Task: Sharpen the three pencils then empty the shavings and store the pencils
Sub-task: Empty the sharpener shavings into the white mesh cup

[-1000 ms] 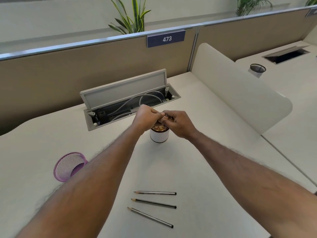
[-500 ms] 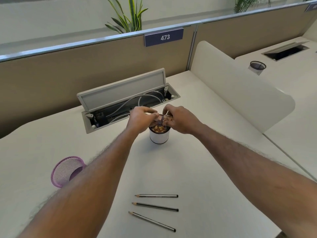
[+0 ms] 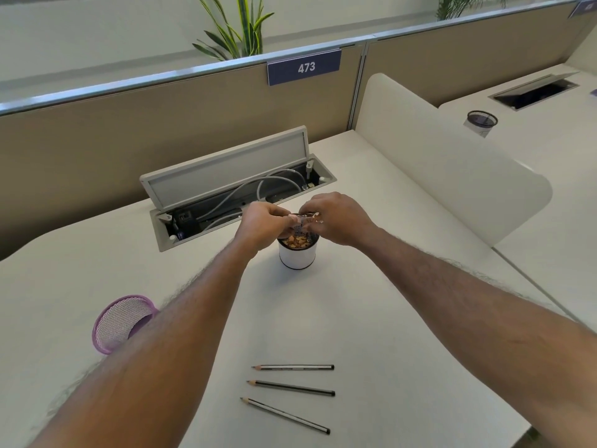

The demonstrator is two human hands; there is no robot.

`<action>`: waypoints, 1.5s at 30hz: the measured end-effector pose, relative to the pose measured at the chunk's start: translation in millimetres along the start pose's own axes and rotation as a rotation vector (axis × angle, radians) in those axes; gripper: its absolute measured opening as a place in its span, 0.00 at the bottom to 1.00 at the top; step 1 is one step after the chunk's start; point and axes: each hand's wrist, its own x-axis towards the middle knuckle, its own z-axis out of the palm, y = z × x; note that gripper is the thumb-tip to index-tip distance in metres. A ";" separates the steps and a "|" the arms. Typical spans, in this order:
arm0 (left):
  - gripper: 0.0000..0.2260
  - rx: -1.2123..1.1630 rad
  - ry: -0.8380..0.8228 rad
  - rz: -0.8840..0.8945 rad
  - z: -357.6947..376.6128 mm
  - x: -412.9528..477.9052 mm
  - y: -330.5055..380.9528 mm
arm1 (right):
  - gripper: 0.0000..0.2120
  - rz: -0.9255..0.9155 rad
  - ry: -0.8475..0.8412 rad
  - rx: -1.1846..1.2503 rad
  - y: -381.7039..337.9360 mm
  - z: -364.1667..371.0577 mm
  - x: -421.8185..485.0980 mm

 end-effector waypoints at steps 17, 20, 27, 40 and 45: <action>0.09 -0.039 -0.031 0.030 0.9 0.4 -4.2 | 0.14 -0.014 -0.054 0.050 -5.0 -6.3 -3.3; 0.10 -0.009 0.008 0.024 1.0 -0.7 -4.8 | 0.13 -0.017 -0.018 0.018 -5.1 -6.7 -2.2; 0.10 -0.002 0.056 0.023 -0.7 -3.2 -7.3 | 0.10 -0.038 0.009 0.088 -6.0 -9.6 -1.5; 0.09 -0.061 0.074 0.018 -5.5 -6.7 -11.1 | 0.30 0.057 0.079 0.263 -6.6 7.5 -3.3; 0.09 -0.077 0.090 0.005 -6.0 -6.2 -15.8 | 0.26 0.064 0.086 0.324 -1.6 13.0 -3.1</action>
